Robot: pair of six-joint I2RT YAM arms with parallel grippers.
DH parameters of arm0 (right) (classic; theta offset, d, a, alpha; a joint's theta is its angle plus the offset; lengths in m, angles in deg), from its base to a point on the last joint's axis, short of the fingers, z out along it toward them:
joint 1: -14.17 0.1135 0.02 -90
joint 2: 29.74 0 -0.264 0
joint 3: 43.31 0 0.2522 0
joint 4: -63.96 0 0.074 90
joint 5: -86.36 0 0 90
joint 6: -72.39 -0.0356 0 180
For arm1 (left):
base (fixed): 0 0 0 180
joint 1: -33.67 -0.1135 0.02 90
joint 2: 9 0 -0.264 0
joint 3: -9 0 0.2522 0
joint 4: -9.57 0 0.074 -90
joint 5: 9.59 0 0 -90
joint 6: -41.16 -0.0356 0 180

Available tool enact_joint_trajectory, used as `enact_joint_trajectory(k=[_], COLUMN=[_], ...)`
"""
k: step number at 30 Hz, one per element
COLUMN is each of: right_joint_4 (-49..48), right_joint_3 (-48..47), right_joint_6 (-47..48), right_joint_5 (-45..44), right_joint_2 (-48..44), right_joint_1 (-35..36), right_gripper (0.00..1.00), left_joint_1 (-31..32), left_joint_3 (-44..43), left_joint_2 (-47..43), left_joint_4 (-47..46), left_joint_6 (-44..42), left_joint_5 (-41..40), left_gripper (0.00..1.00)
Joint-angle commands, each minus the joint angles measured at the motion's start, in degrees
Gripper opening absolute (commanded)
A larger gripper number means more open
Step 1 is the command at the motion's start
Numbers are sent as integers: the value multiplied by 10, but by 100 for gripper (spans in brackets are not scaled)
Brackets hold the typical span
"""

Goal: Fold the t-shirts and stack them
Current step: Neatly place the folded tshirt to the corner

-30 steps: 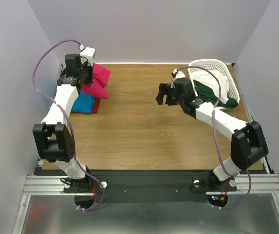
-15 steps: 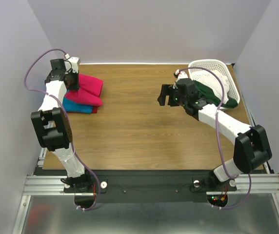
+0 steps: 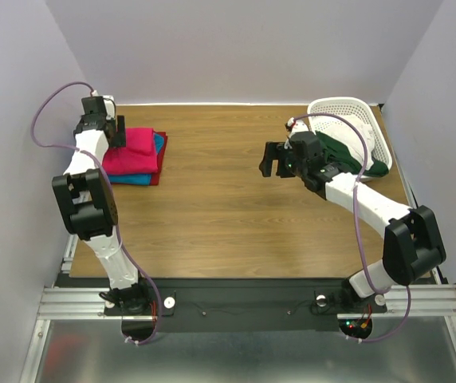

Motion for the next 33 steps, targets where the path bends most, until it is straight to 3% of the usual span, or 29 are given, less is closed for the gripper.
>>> enact_joint_trajectory(k=[1, 10, 14, 18, 20, 26, 33], right_joint_4=[-16, -16, -16, -15, -14, -10, -6], right_joint_3=[-5, -2, 4, 12, 16, 33, 56], right_joint_6=[8, 11, 14, 18, 18, 18, 13], right_joint_5=[6, 16, 17, 15, 14, -6, -45], right_joint_2=[-22, -32, -45, -61, -70, -101, -125], right_joint_1=[-4, -4, -4, -4, -5, -5, -4], right_gripper=[99, 100, 100, 100, 100, 100, 100], left_joint_1=[-5, 24, 102, 272, 322, 483, 584], left_joint_3=[-31, -42, 3, 103, 174, 310, 352], left_joint_2=[-68, -158, -267, -362, -402, -415, -390], left_joint_4=[-33, 44, 42, -25, -57, -182, -265], left_joint_6=[37, 130, 182, 220, 252, 318, 340], left_joint_5=[-134, -313, -337, -358, -357, -293, -236], left_gripper=[97, 98, 98, 98, 98, 97, 97])
